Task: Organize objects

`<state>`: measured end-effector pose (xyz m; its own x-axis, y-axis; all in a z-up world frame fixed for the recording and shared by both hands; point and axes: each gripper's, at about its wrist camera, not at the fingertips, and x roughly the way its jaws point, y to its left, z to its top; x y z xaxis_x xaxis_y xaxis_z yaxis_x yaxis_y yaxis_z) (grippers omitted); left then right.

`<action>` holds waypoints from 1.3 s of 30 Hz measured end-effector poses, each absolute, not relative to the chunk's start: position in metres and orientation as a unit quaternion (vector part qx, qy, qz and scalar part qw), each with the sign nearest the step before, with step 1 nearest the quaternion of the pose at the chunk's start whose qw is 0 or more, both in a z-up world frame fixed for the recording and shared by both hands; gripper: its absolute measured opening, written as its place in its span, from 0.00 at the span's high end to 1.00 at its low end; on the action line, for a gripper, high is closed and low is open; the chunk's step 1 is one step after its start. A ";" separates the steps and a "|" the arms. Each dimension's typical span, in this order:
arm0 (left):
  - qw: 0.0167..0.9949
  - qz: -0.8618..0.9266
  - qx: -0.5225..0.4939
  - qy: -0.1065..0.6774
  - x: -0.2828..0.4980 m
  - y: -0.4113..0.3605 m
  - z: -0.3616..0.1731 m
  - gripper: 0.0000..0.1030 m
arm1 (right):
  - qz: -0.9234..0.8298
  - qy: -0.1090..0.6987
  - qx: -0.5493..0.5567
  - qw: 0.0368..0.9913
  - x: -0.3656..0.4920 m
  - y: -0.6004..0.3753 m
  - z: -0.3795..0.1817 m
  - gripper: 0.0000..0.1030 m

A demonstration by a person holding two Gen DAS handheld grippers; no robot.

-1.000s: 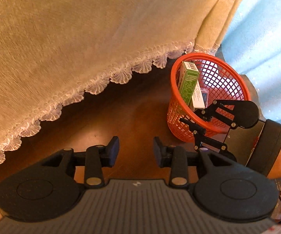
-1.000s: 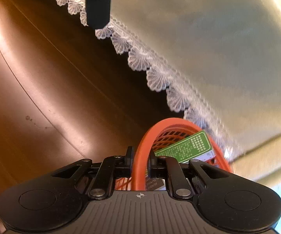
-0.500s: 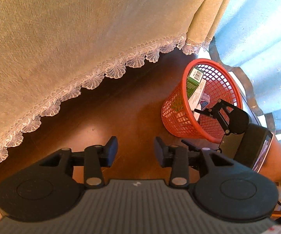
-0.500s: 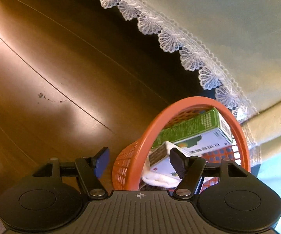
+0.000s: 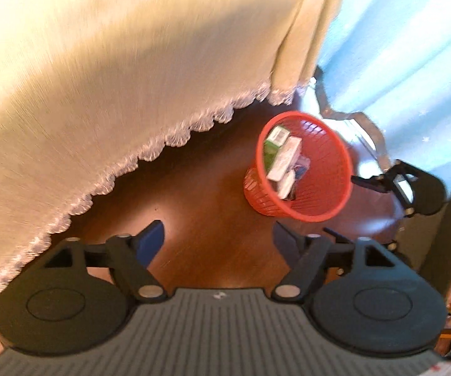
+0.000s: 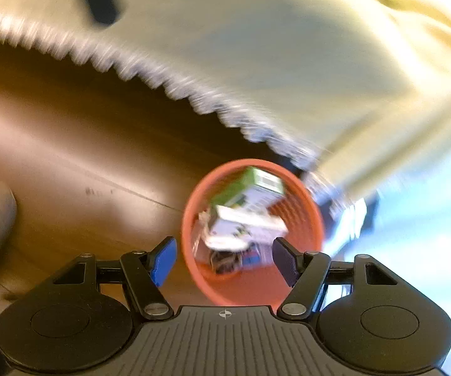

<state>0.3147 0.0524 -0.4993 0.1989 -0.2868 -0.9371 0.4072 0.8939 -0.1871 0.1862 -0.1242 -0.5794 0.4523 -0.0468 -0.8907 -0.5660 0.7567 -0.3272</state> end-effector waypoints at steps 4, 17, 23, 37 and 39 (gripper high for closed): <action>0.779 -0.222 0.058 0.584 0.302 0.046 -0.431 0.10 | 0.091 0.536 -0.198 0.816 0.184 -0.141 -0.492 0.37; 0.813 -0.211 0.041 0.542 0.231 0.052 -0.240 0.01 | -0.064 0.543 0.021 0.837 0.123 -0.149 -0.269 0.37; 0.826 -0.230 0.053 0.512 0.179 0.077 -0.171 0.01 | -0.098 0.509 0.073 0.852 0.068 -0.122 -0.189 0.37; 0.868 -0.163 0.056 0.465 0.067 0.134 -0.056 0.01 | -0.035 0.462 0.071 0.883 -0.021 -0.082 -0.080 0.37; 0.872 -0.148 0.049 0.464 0.053 0.135 -0.048 0.01 | -0.018 0.458 0.060 0.887 -0.031 -0.082 -0.076 0.37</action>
